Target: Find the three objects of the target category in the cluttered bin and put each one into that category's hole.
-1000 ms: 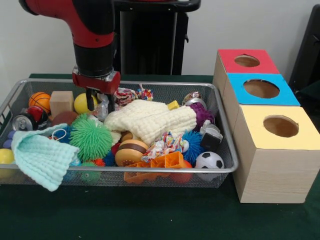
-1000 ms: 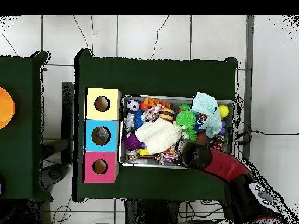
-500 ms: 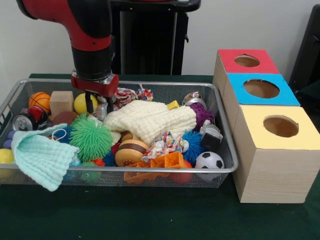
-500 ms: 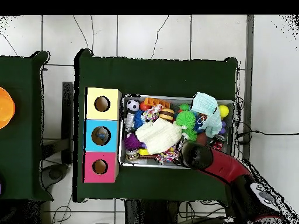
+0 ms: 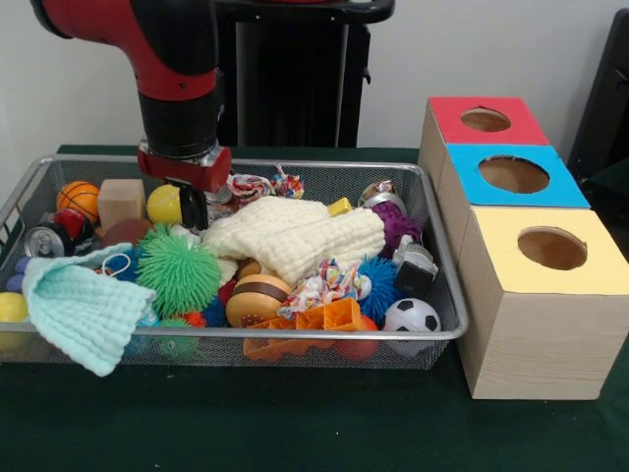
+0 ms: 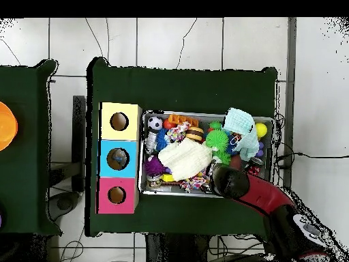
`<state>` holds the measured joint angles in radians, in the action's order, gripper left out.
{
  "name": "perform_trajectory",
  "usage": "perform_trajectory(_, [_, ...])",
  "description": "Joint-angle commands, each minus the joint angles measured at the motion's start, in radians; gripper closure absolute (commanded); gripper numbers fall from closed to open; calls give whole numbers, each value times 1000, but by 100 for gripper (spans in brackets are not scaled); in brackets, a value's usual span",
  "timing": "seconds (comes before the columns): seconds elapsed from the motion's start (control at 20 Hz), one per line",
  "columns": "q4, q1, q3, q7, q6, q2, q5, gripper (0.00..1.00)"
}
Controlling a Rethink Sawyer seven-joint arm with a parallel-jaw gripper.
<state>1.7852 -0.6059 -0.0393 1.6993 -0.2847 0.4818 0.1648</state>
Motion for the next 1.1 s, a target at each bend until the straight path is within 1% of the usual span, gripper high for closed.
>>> perform_trajectory(0.05, [21, -8, -95, 176, 116, -132, -34, 100])
perform_trajectory(0.5, [17, 0, -89, 171, 86, -121, -39, 100])
perform_trajectory(0.65, [13, 17, -73, 170, 42, -98, -46, 100])
perform_trajectory(0.85, [8, 21, -71, 156, -13, -73, -53, 100])
perform_trajectory(1.1, [-2, 27, -65, 147, -54, -54, -59, 100])
